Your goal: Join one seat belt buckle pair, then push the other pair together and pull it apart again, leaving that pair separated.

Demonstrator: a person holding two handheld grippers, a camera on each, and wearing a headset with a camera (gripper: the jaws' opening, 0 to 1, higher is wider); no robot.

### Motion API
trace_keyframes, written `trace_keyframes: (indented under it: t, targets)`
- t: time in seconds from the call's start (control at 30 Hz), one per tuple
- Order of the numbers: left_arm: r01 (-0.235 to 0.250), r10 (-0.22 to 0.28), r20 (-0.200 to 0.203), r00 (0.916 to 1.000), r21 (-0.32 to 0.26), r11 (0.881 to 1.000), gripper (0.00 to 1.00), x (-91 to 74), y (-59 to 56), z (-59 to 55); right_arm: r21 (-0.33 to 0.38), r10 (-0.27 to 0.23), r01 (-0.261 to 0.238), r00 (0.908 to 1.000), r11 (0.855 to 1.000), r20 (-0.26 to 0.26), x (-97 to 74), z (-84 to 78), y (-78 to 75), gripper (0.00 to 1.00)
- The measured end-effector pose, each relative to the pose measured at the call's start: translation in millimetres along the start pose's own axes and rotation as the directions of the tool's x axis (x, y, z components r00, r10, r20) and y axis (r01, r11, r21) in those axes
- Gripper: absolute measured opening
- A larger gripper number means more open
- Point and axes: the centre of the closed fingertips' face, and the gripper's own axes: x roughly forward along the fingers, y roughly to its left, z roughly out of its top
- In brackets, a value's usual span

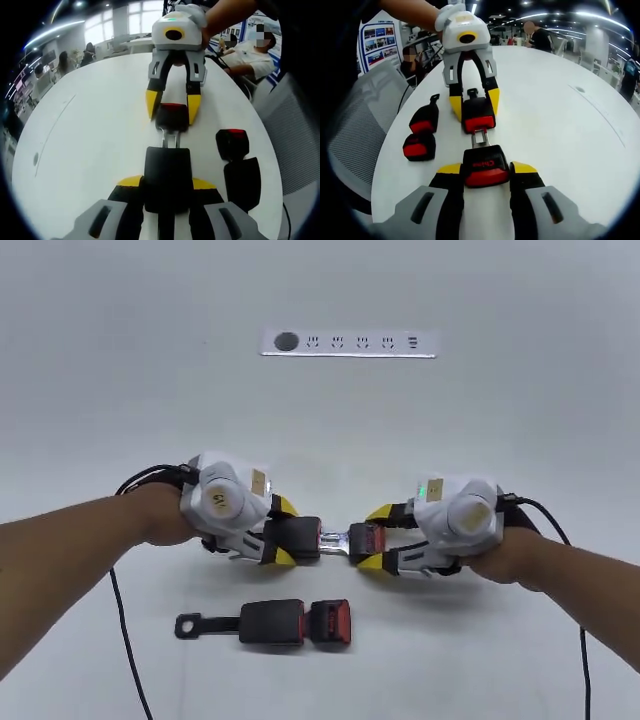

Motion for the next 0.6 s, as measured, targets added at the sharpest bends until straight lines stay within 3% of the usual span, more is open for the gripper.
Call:
trace_keyframes:
  t: [0.33,0.6]
  targets:
    - [0.003,-0.003,-0.003,1.0000,0.004,1.000,0.35,-1.0,-1.4,0.4,0.006,-0.014,0.014,0.9999,1.000,-0.005,-25.8,-17.7,0.9,0.34]
    - [0.005,-0.005,-0.005,1.0000,0.006,1.000,0.35,-1.5,-1.5,0.1,0.017,-0.027,0.027,0.9996,0.999,-0.010,-41.6,-31.0,-8.5,0.34]
